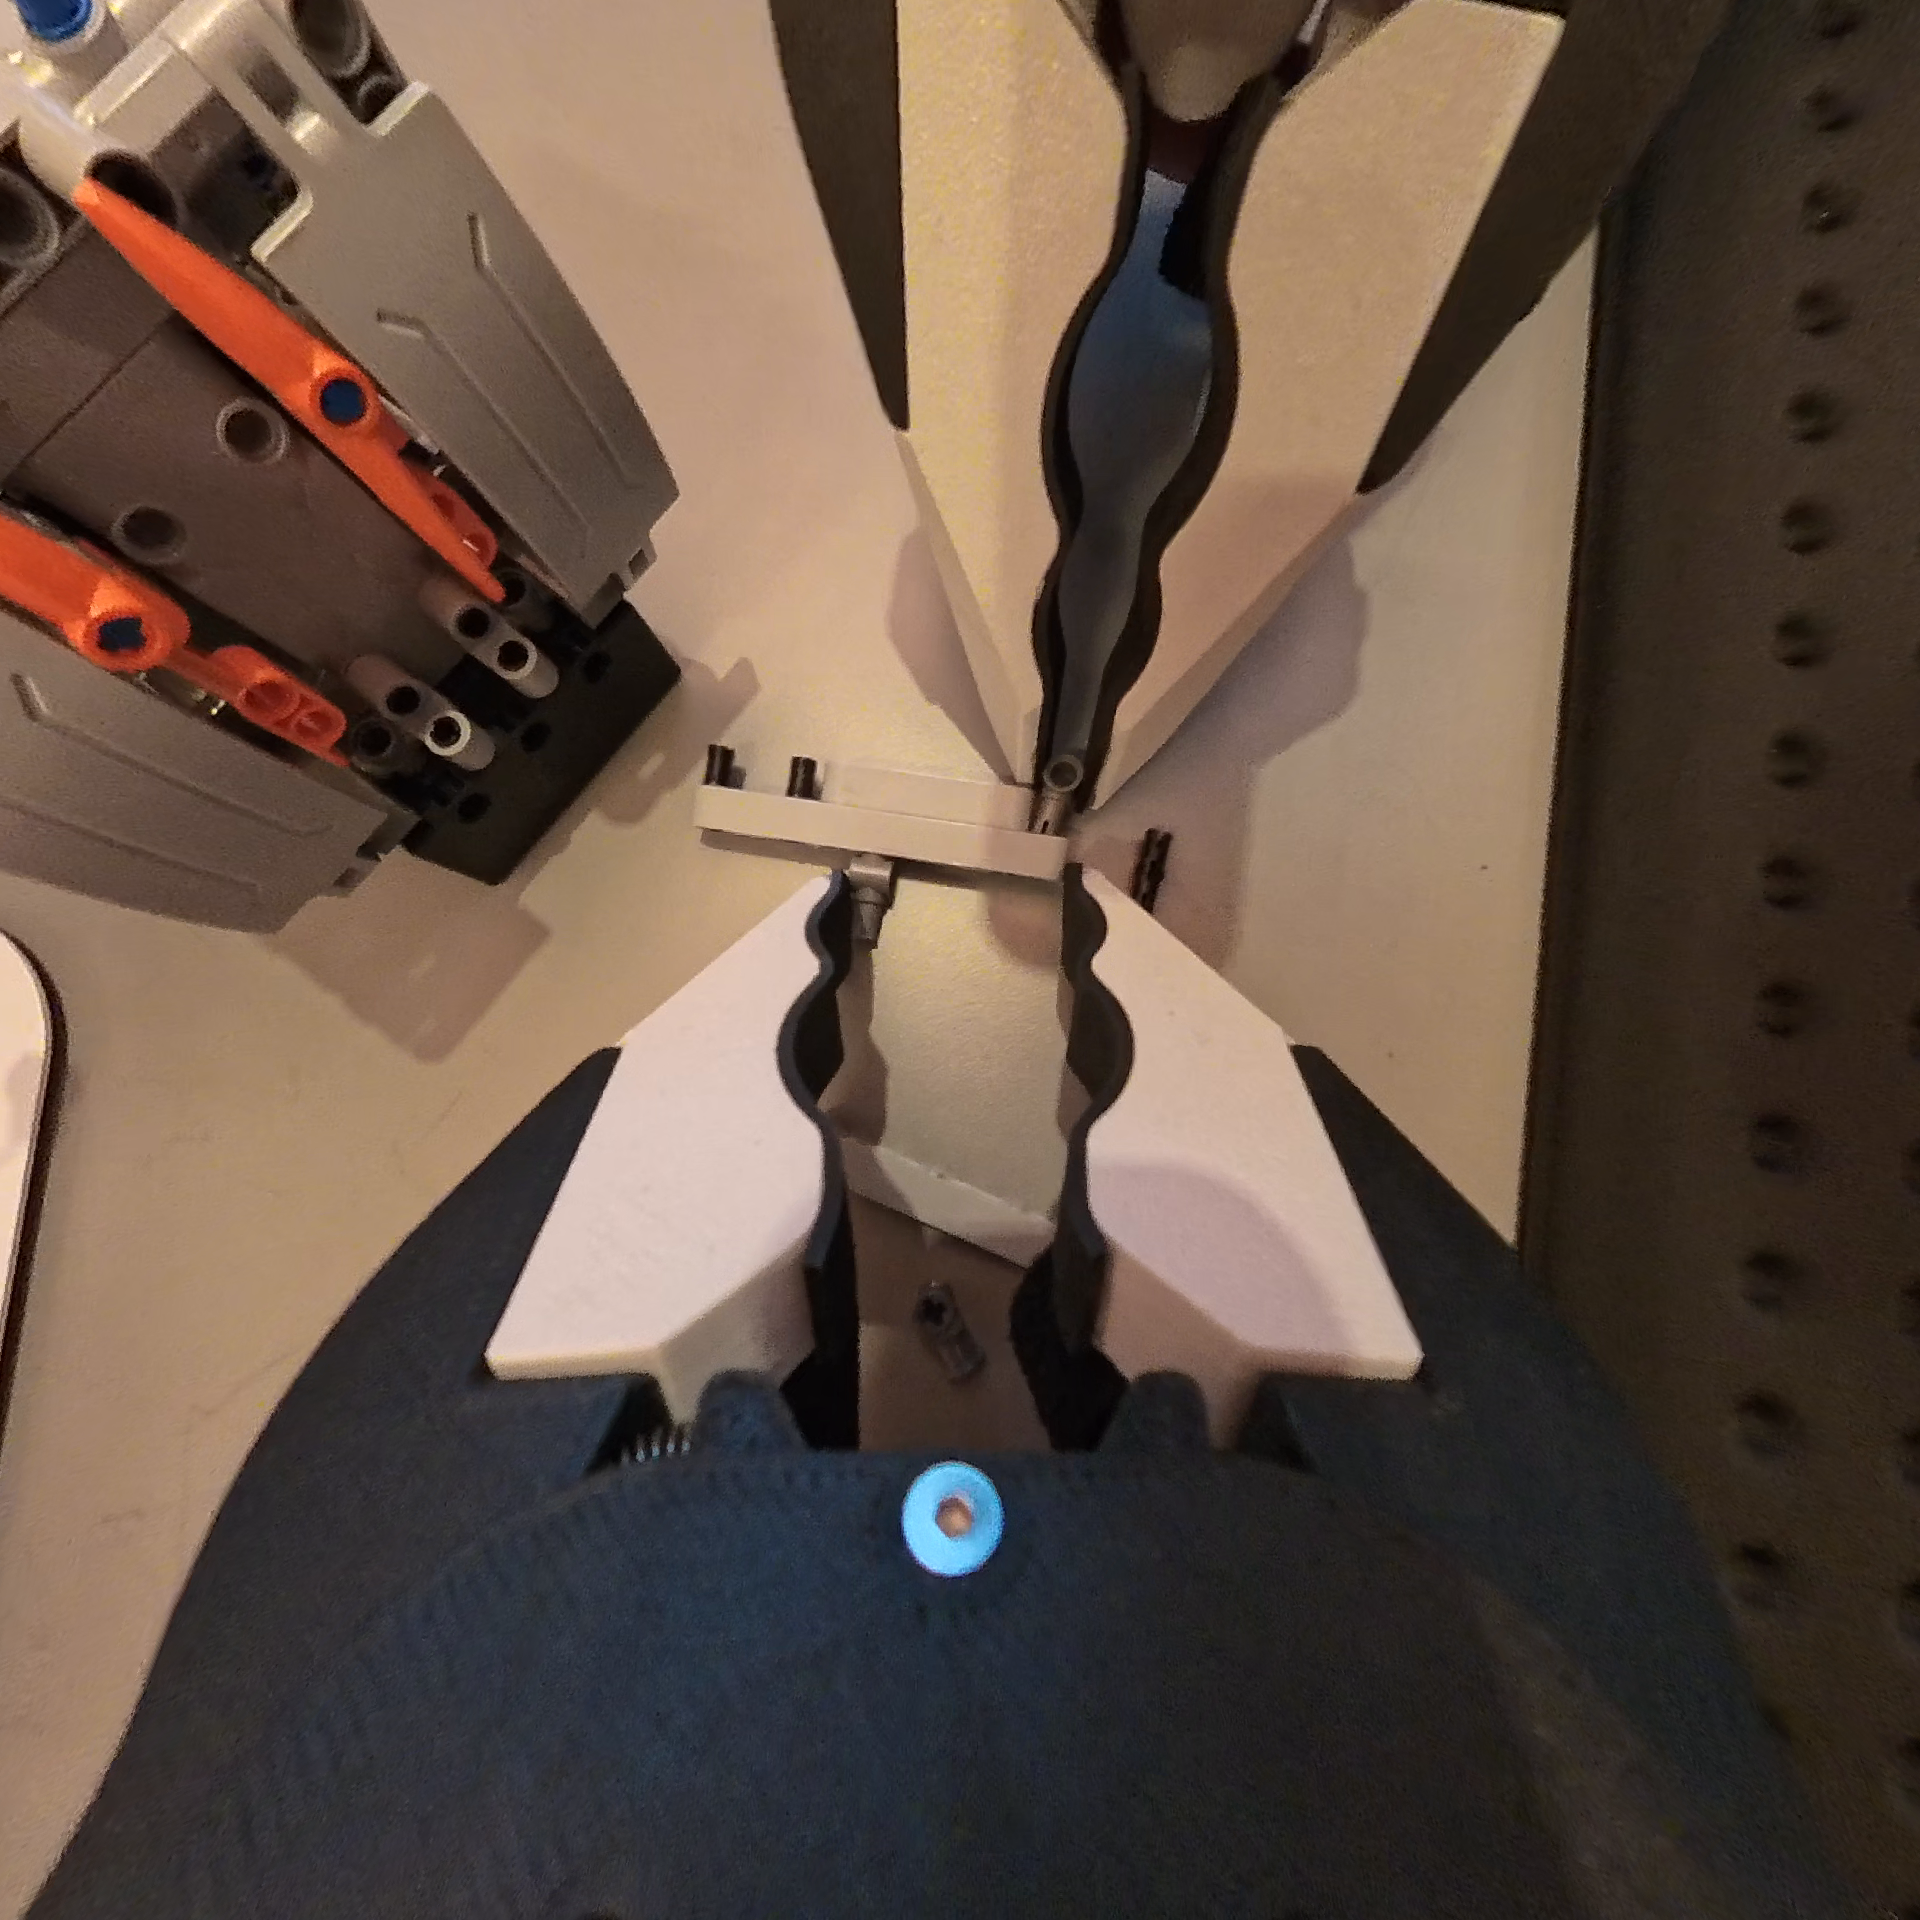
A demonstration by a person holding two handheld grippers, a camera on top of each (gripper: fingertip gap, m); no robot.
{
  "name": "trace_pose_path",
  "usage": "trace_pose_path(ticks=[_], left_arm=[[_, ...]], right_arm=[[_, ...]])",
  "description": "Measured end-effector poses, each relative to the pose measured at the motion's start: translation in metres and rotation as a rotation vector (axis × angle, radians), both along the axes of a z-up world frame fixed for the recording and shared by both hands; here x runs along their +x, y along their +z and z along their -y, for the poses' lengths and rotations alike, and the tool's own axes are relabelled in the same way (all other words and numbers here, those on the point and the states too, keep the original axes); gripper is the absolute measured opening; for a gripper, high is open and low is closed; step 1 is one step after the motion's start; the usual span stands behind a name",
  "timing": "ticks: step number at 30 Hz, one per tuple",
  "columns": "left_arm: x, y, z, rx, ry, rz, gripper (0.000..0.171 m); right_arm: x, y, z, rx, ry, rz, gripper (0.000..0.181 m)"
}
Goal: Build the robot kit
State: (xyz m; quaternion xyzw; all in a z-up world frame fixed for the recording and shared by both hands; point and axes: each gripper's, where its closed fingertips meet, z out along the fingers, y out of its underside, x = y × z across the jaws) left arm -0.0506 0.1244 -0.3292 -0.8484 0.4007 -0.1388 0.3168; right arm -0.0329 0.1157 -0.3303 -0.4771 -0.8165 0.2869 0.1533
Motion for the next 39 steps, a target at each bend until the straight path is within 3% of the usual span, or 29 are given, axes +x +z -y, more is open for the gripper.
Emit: trace_pose_path(ticks=[20, 39], left_arm=[[0.0026, -0.001, -0.004, 0.029, 0.004, -0.035, 0.039], [0.0002, -0.0019, 0.002, -0.008, -0.025, -0.032, 0.04]], right_arm=[[-0.0018, -0.0005, 0.0039, 0.083, 0.075, 0.035, 0.003], [-0.001, -0.0008, 0.0044, 0.015, 0.114, 0.044, 0.004]])
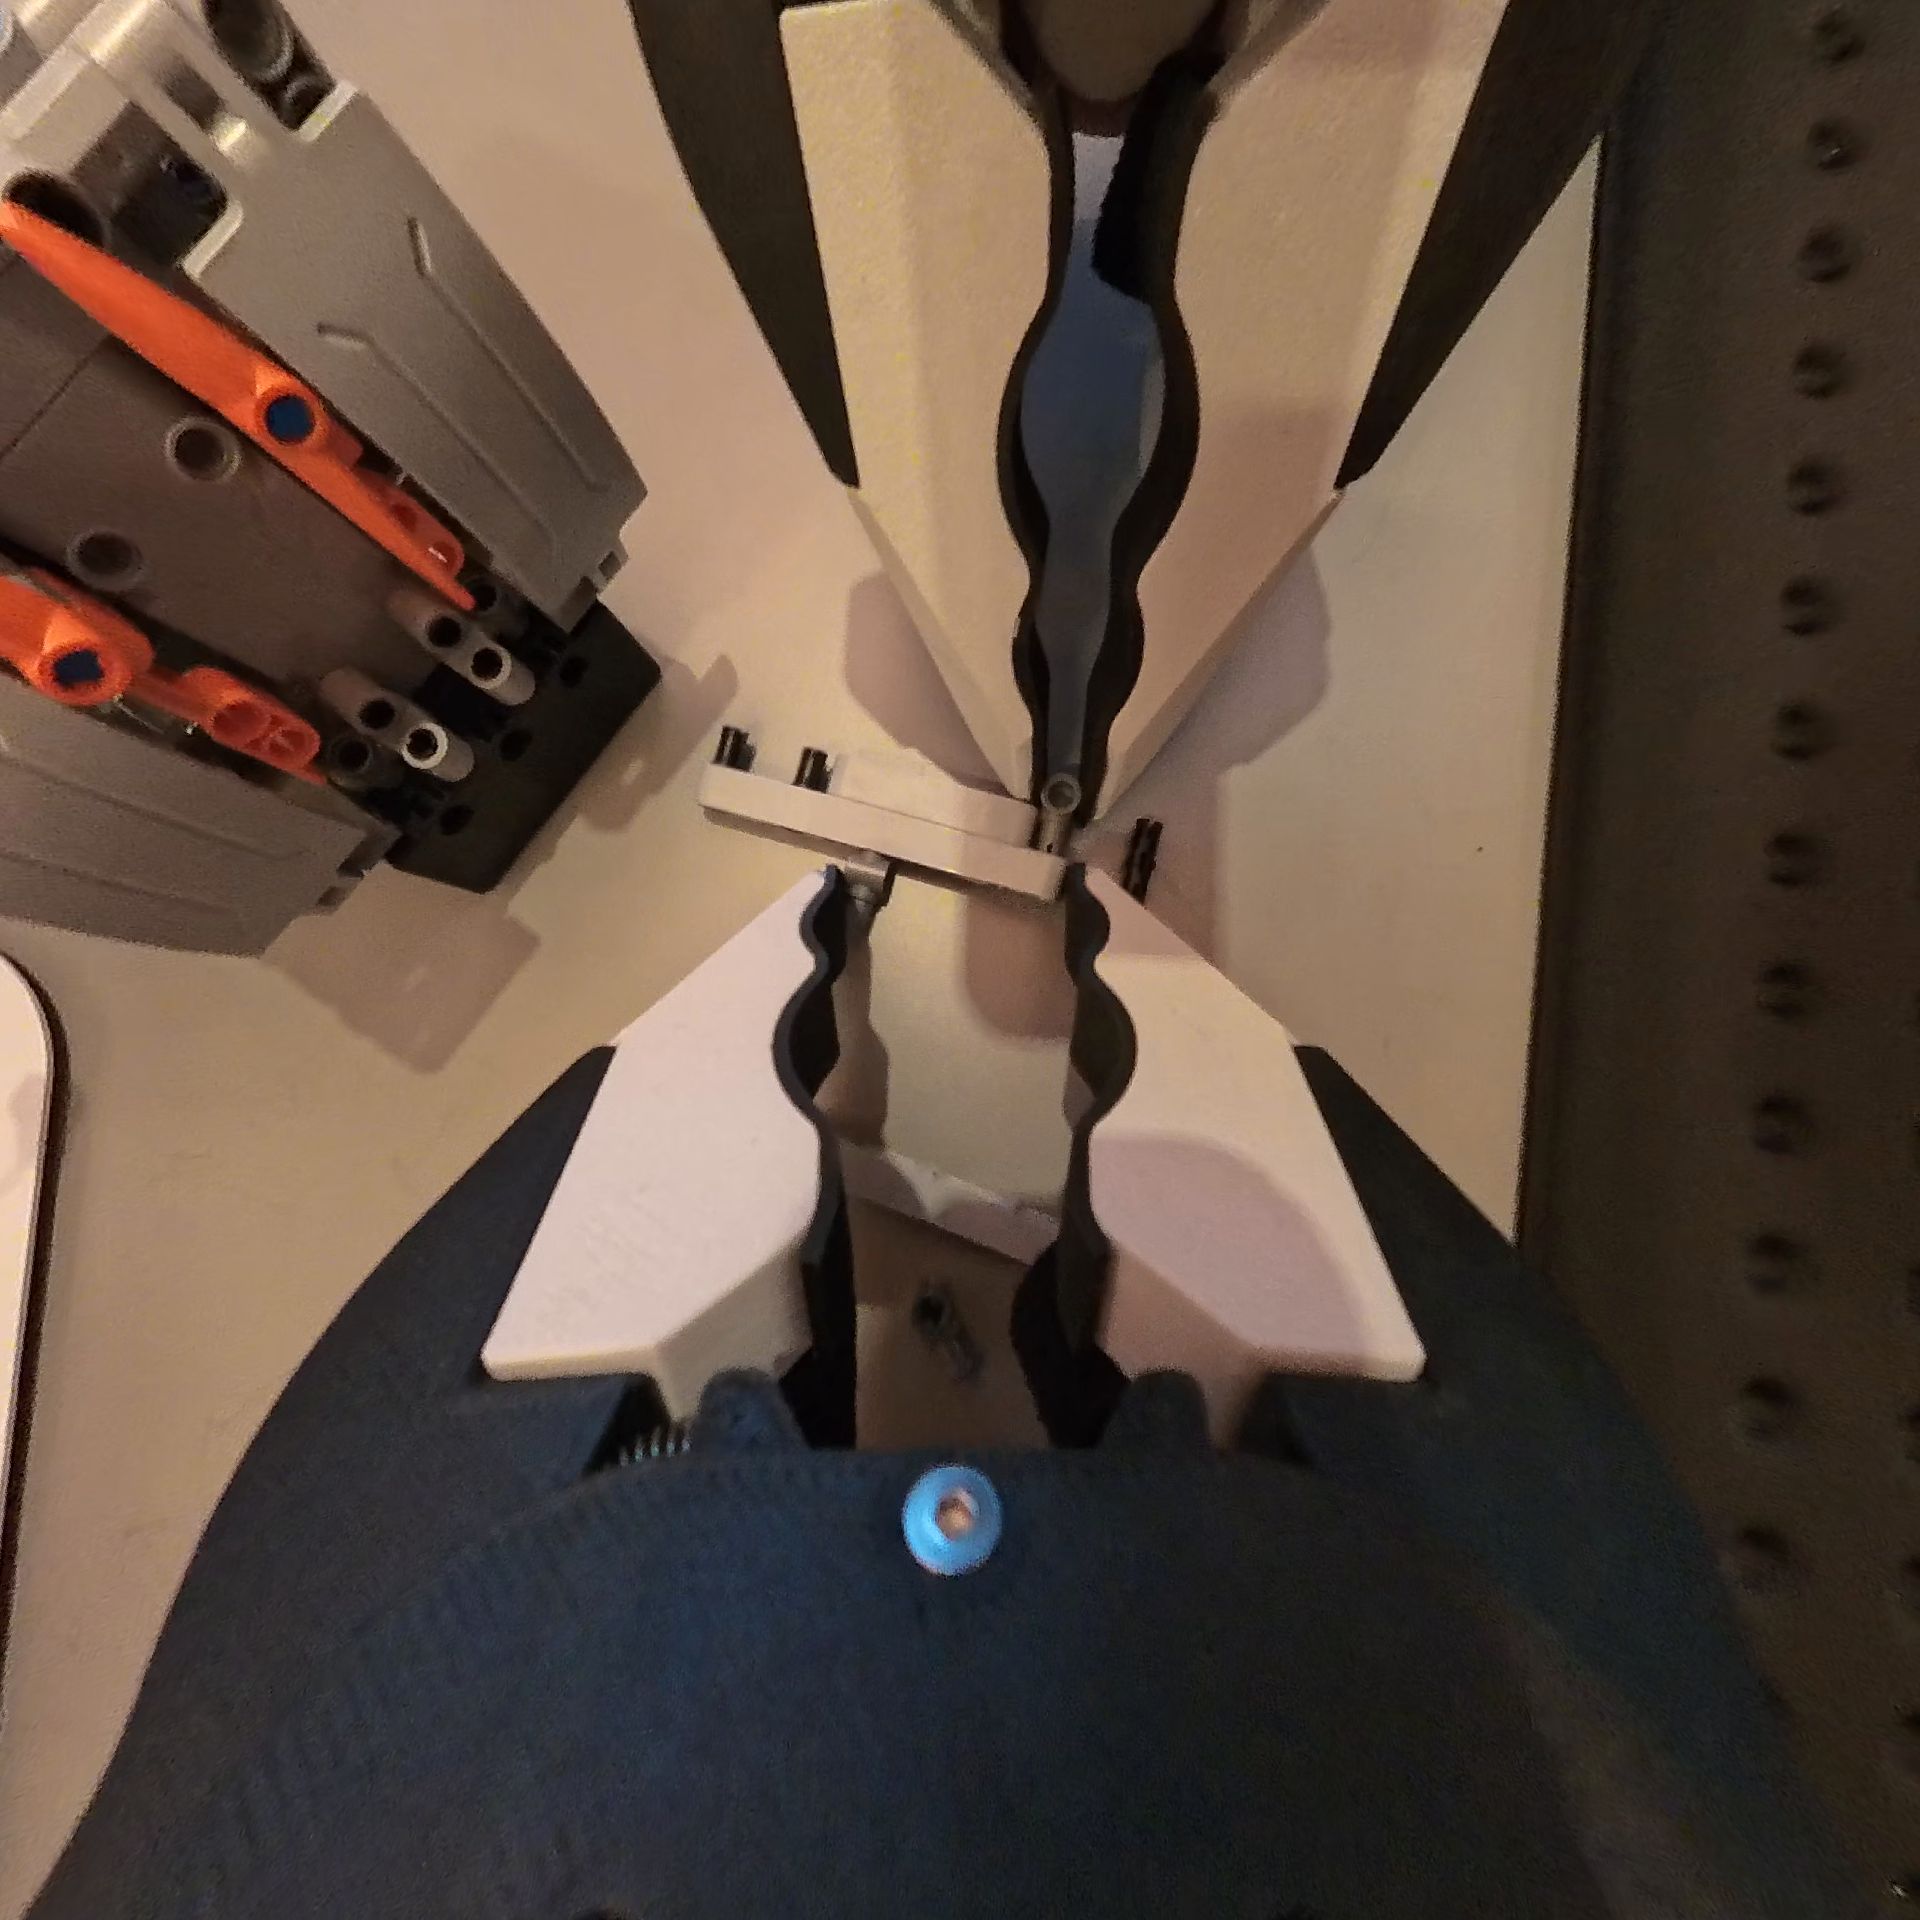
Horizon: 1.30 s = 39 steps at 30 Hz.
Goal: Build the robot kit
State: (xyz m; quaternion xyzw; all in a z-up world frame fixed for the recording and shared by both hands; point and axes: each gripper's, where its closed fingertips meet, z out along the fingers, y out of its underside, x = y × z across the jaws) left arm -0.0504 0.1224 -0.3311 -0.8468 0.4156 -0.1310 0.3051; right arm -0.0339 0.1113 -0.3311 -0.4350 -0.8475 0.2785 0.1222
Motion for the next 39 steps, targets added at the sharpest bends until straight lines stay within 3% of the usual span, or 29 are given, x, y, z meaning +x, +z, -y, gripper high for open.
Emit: trace_pose_path(ticks=[20, 39], left_arm=[[-0.0014, 0.0003, -0.0007, 0.016, 0.026, -0.003, 0.038], [0.0046, 0.0009, -0.002, 0.036, -0.021, -0.028, 0.037]], right_arm=[[0.0005, -0.0004, 0.0004, 0.065, -0.01, -0.026, 0.003], [0.0057, -0.0002, 0.0005, 0.065, 0.115, -0.029, 0.002]])
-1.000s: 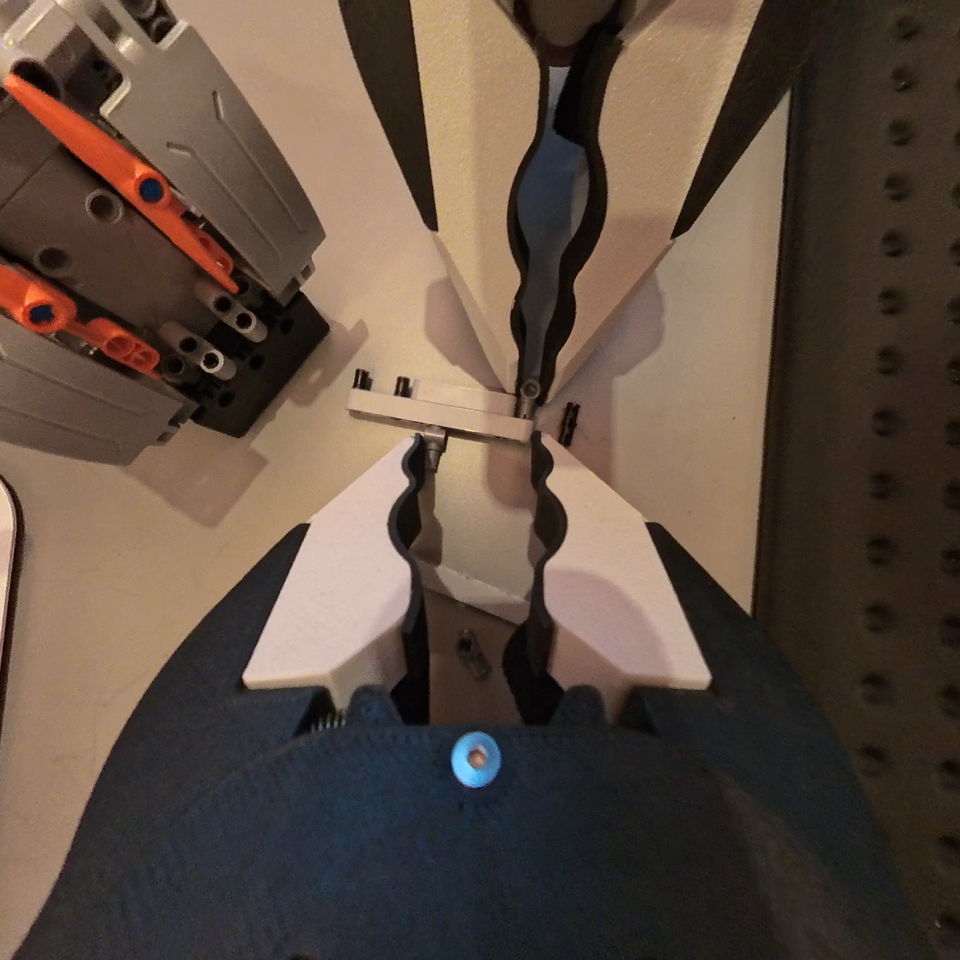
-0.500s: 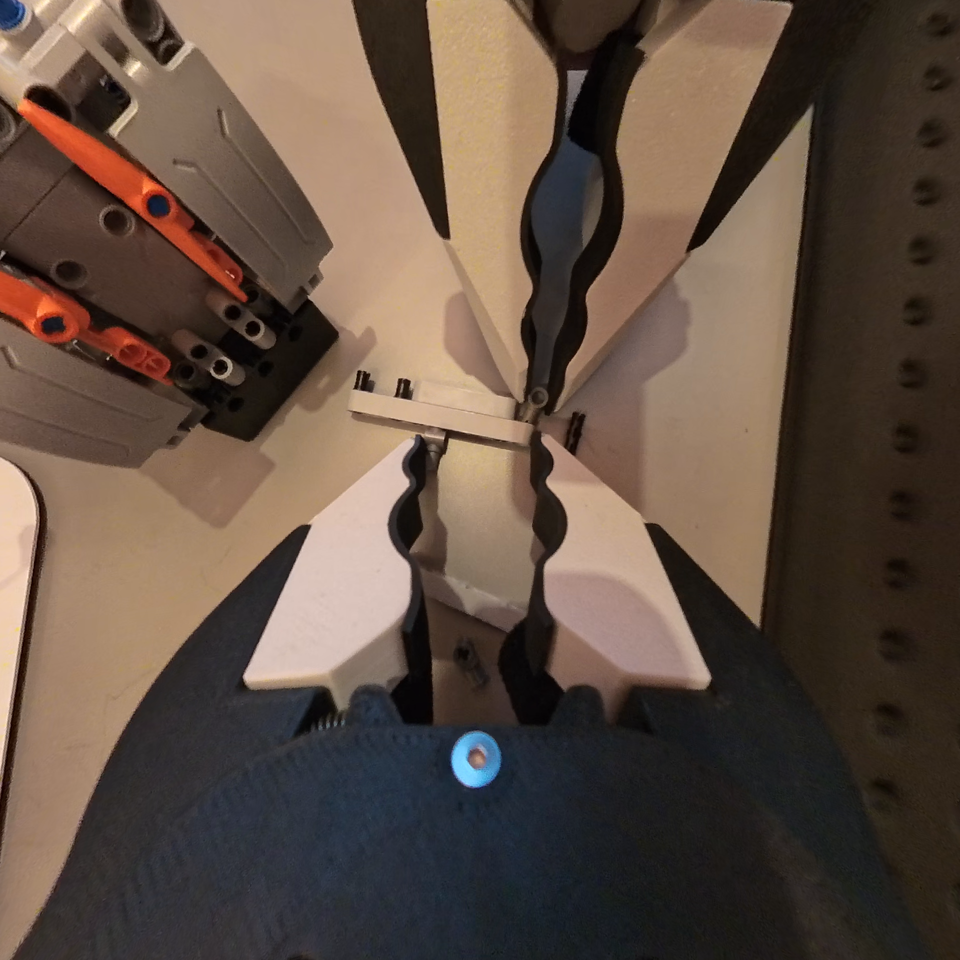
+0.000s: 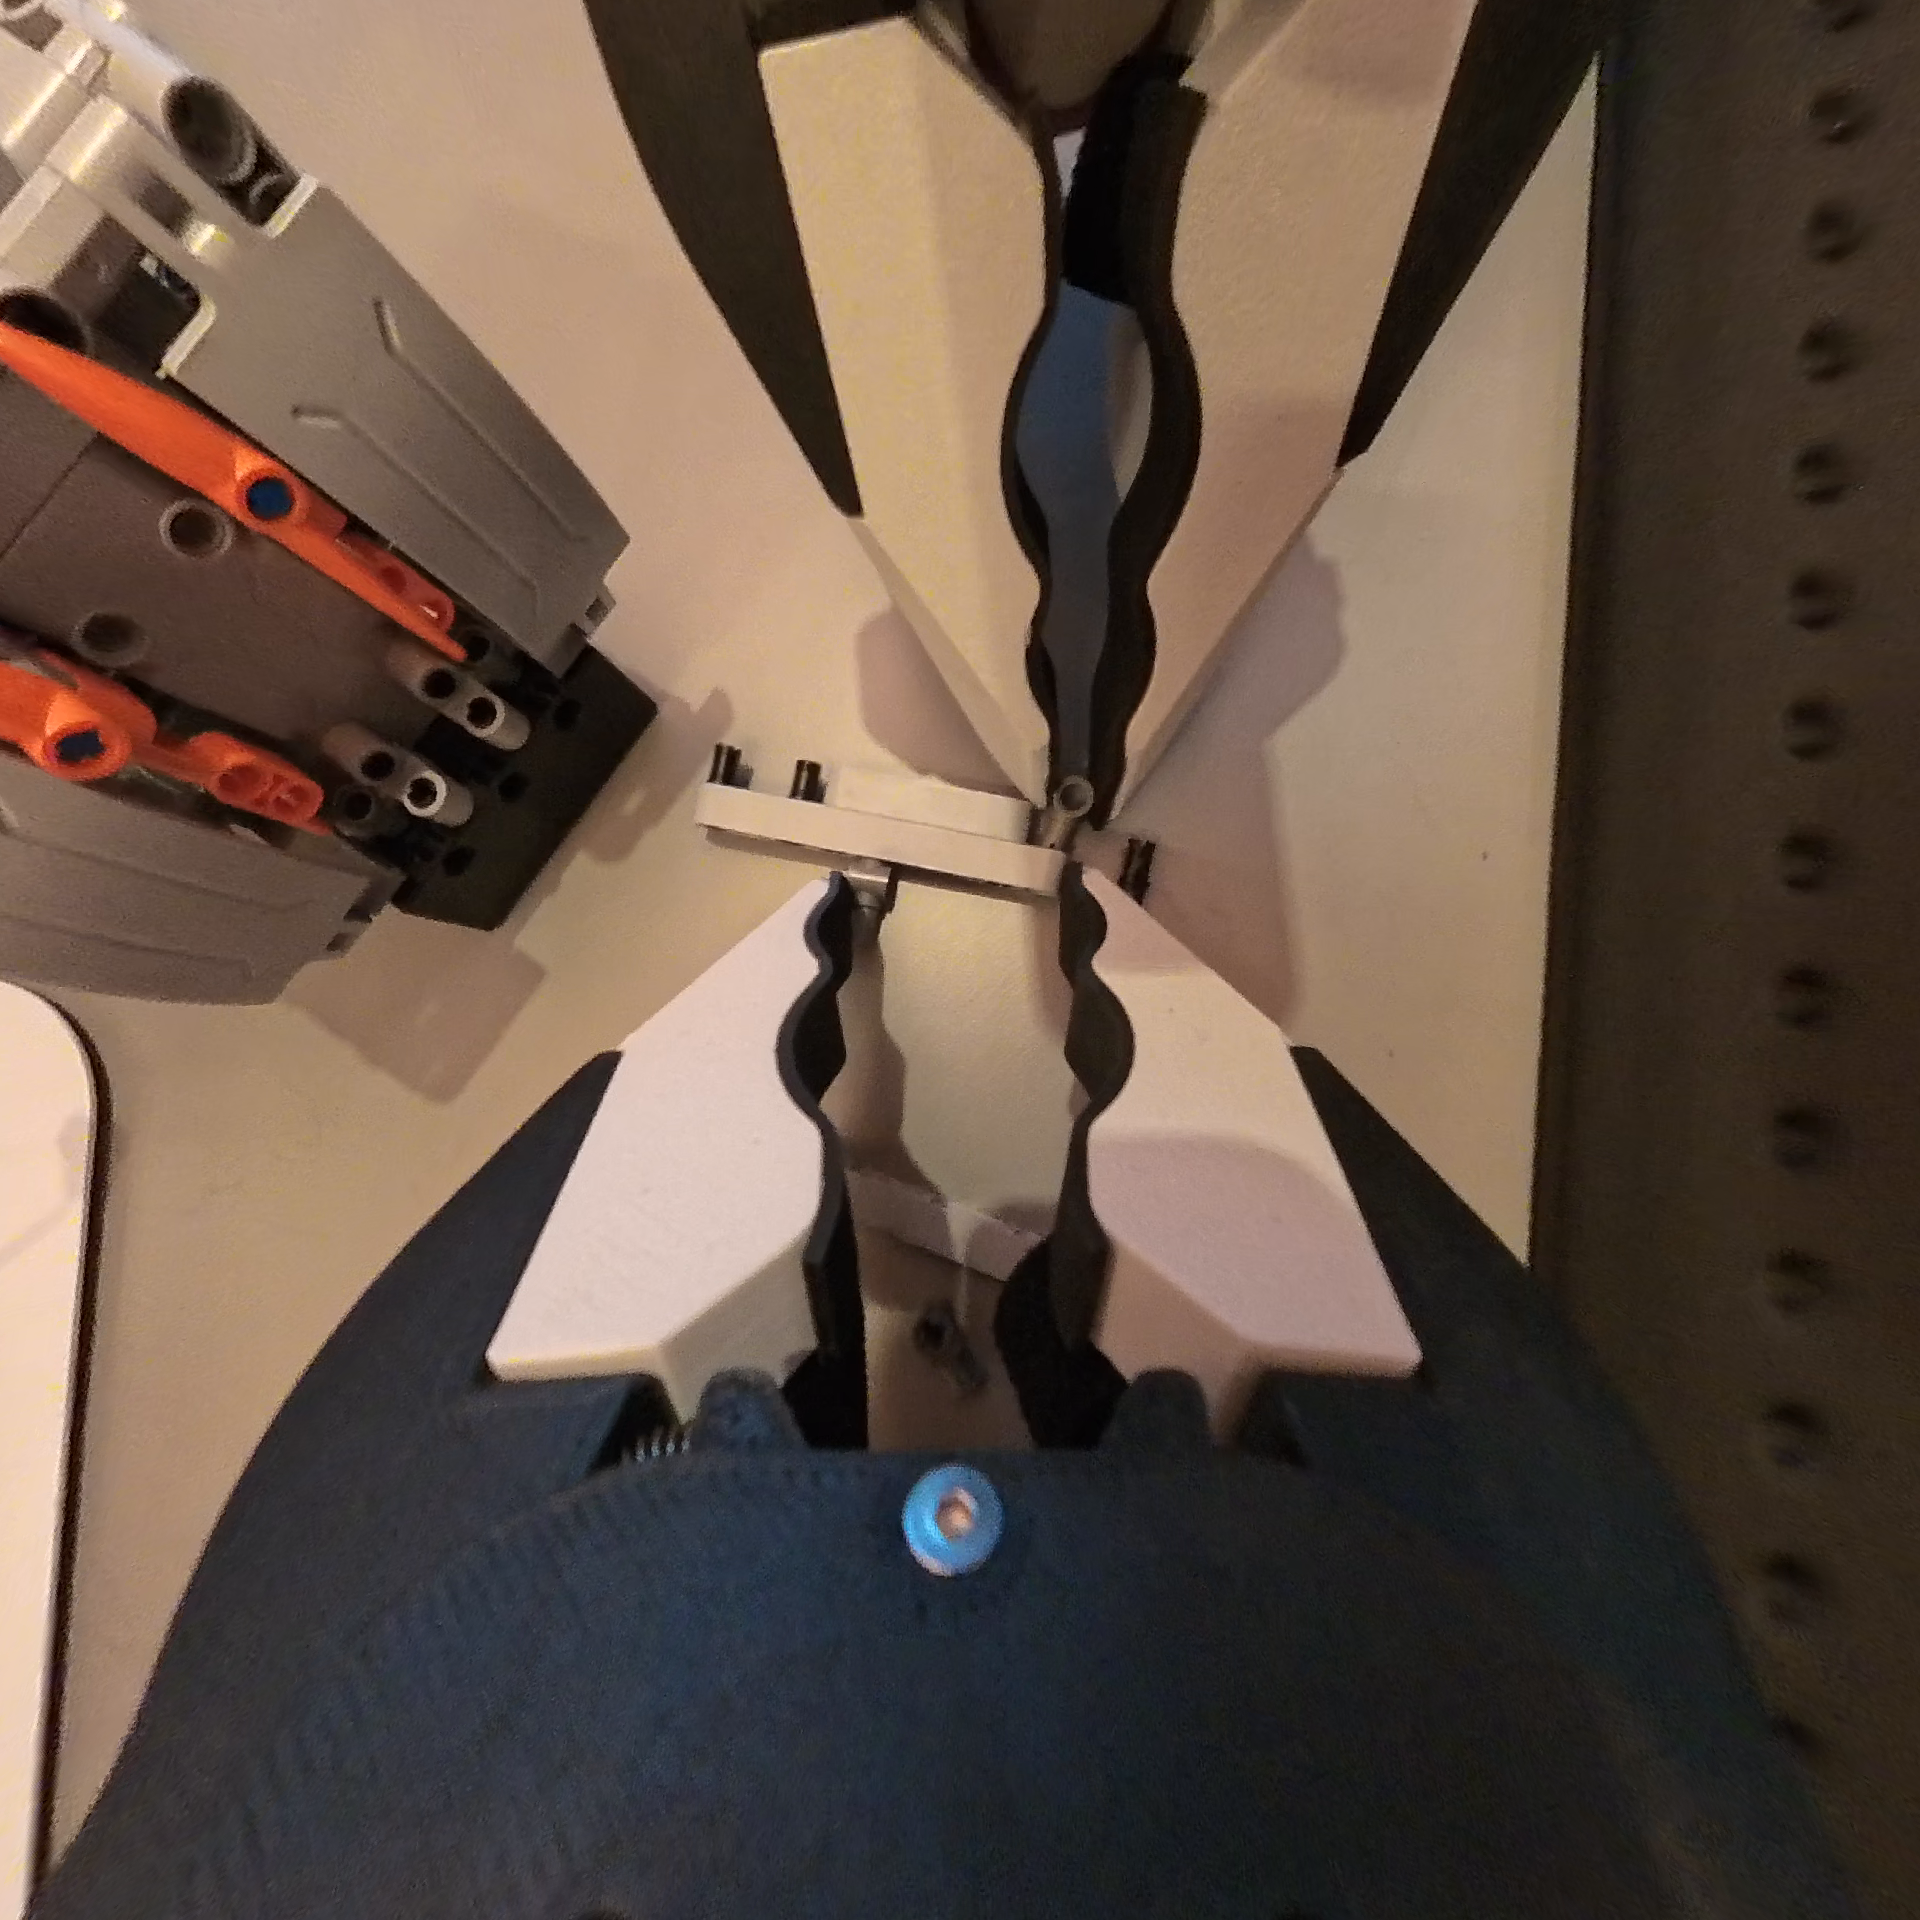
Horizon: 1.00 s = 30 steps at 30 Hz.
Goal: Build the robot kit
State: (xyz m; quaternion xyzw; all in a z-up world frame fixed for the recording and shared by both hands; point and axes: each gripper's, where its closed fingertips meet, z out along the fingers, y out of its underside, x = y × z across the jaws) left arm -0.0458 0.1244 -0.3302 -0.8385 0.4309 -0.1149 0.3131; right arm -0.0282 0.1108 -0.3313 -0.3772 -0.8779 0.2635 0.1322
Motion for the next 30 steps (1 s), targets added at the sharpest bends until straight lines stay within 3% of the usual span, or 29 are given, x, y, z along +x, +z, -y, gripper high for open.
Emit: trace_pose_path(ticks=[22, 30], left_arm=[[0.0066, -0.0001, -0.0007, 0.001, -0.056, 0.013, 0.038], [0.006, -0.0003, -0.002, 0.004, -0.021, 0.005, 0.039]], right_arm=[[0.0055, 0.0006, 0.0012, -0.034, 0.112, 0.057, 0.002], [0.0055, 0.0001, -0.0036, -0.009, 0.036, 0.049, 0.004]])
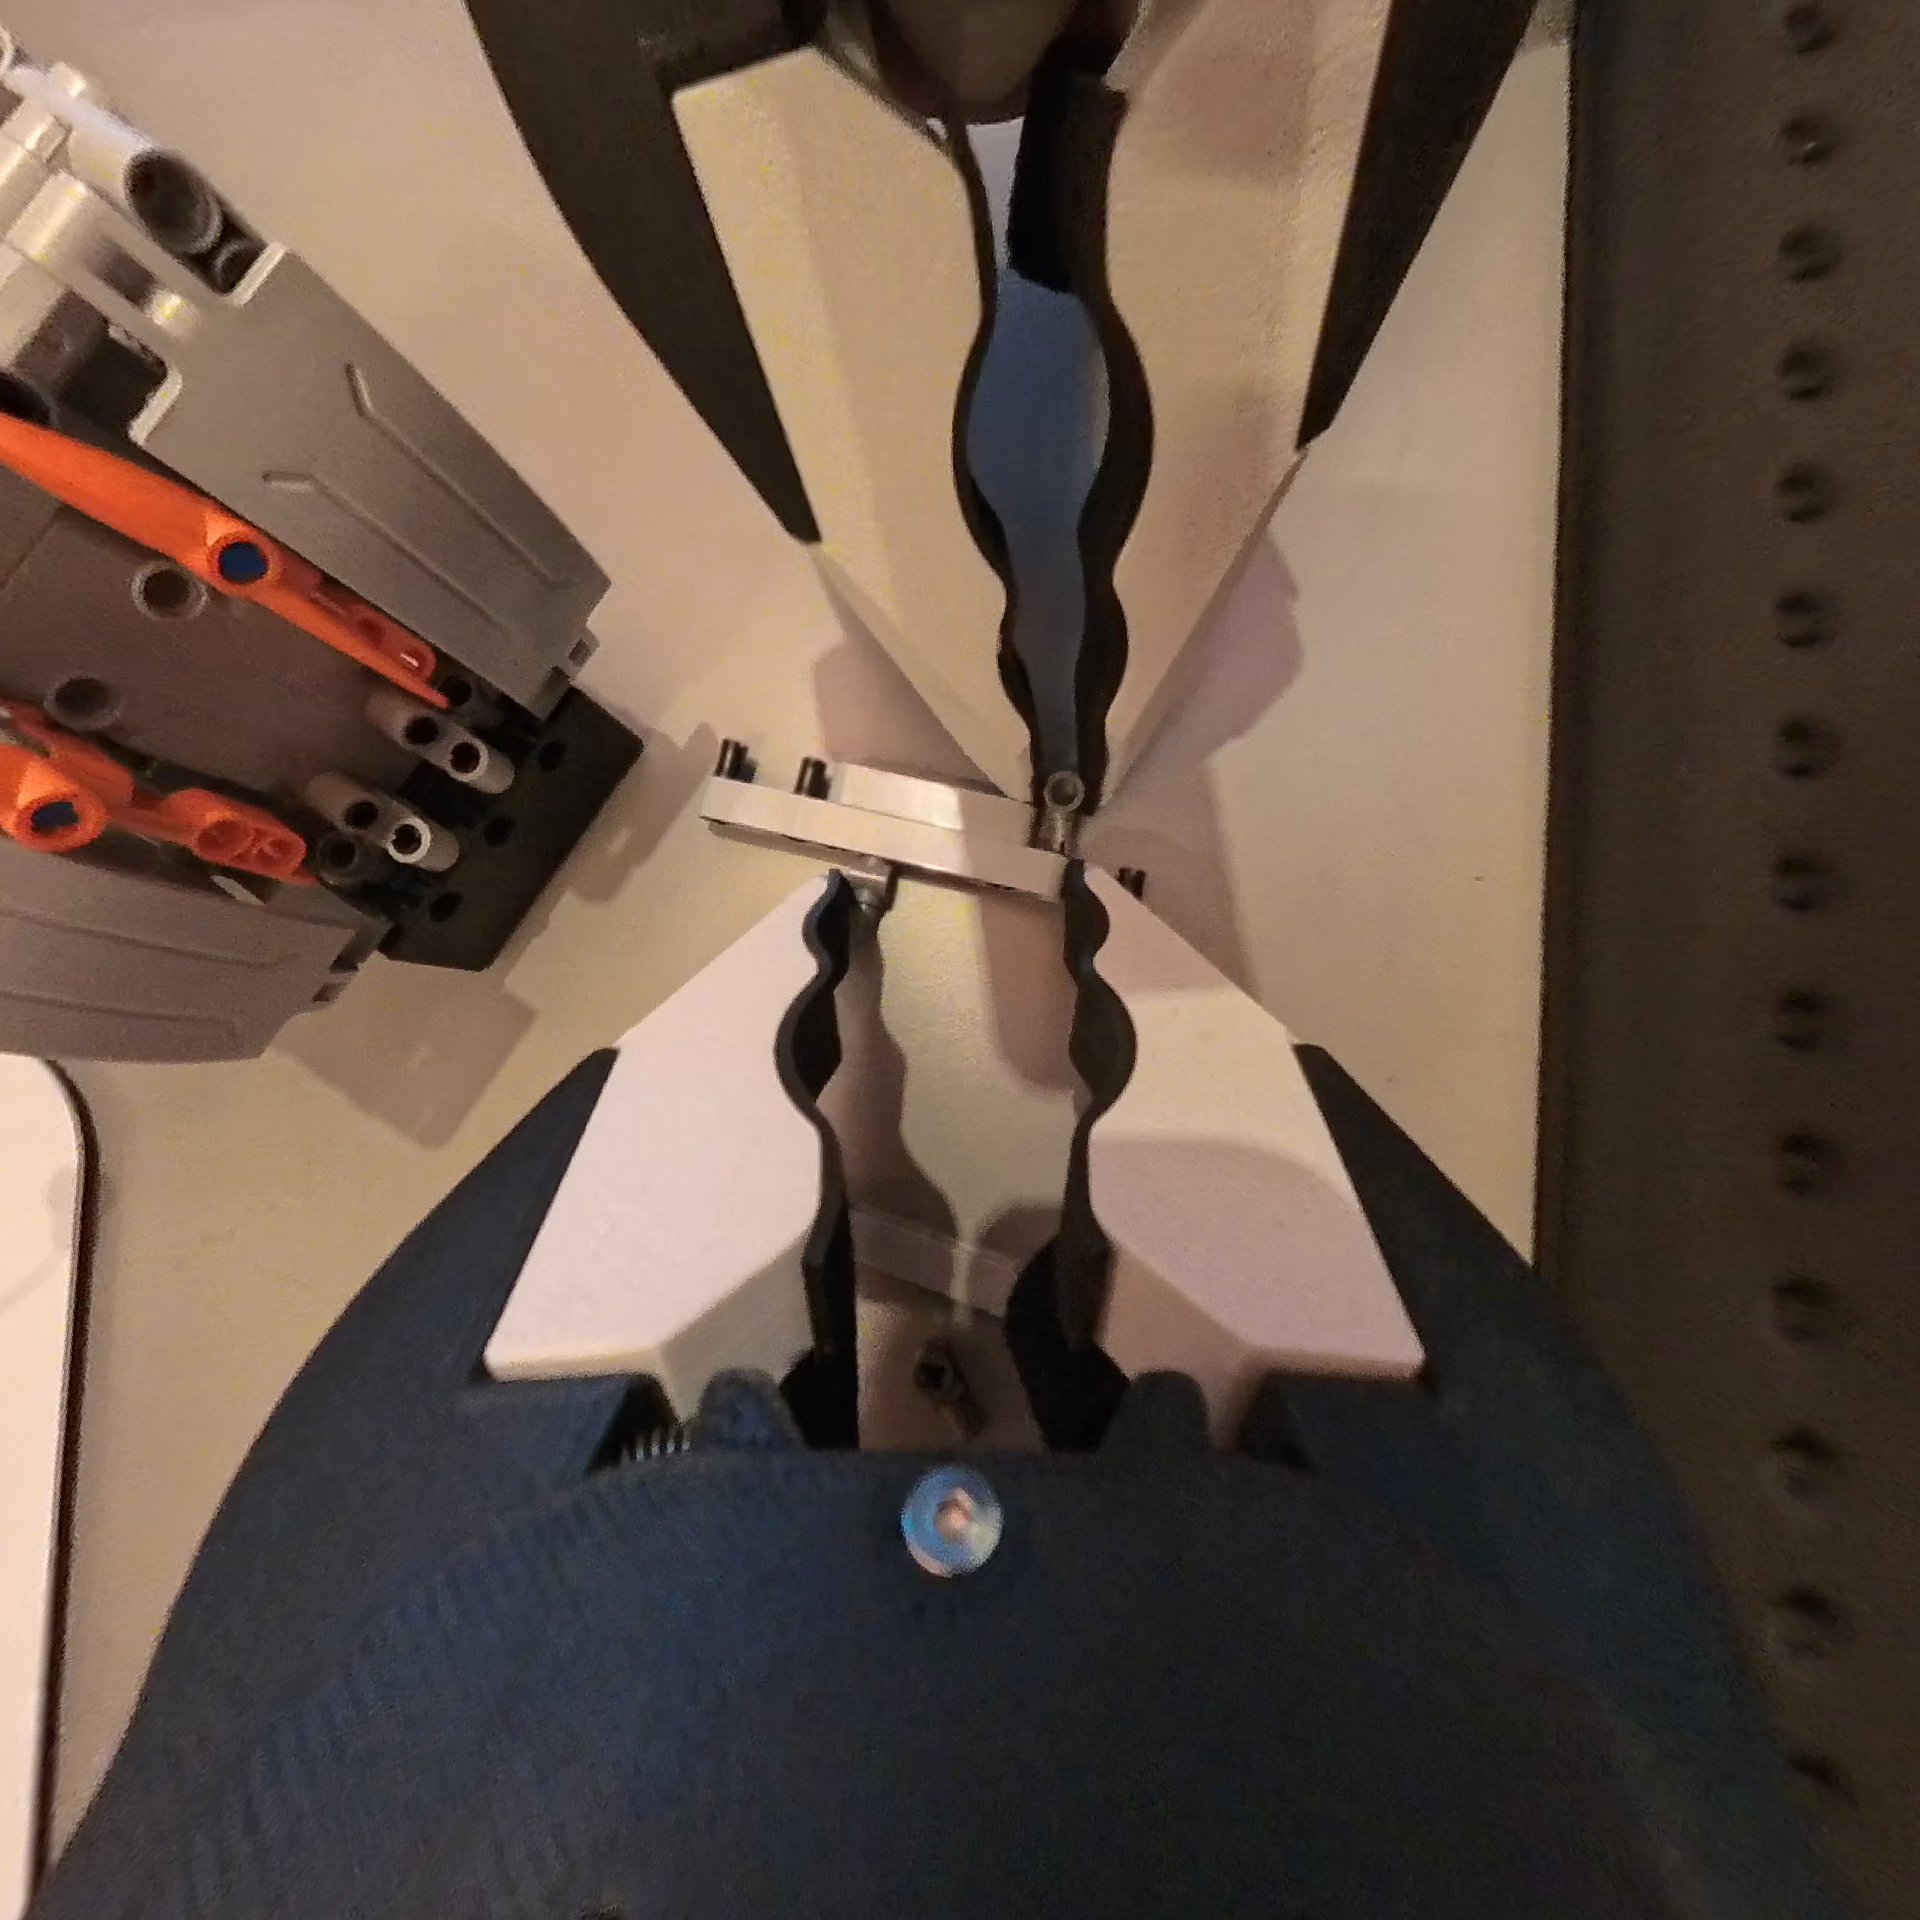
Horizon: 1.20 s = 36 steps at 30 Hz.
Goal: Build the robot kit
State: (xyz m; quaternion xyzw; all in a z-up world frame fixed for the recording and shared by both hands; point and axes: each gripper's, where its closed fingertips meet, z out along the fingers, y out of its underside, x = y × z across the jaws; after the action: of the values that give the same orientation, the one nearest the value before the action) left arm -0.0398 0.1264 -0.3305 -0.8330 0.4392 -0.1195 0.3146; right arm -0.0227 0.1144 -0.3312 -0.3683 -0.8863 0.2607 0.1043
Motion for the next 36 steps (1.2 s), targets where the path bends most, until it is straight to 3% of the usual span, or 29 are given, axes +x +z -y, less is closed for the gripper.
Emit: trace_pose_path(ticks=[20, 36], left_arm=[[0.0008, 0.0, -0.0037, 0.018, 0.042, 0.047, 0.038], [0.0029, 0.0002, -0.0072, 0.012, 0.102, 0.12, 0.039]], right_arm=[[-0.0007, 0.0017, -0.0036, -0.188, -0.15, -0.081, 0.004], [0.0002, 0.0013, -0.0065, -0.174, -0.208, -0.103, 0.004]])
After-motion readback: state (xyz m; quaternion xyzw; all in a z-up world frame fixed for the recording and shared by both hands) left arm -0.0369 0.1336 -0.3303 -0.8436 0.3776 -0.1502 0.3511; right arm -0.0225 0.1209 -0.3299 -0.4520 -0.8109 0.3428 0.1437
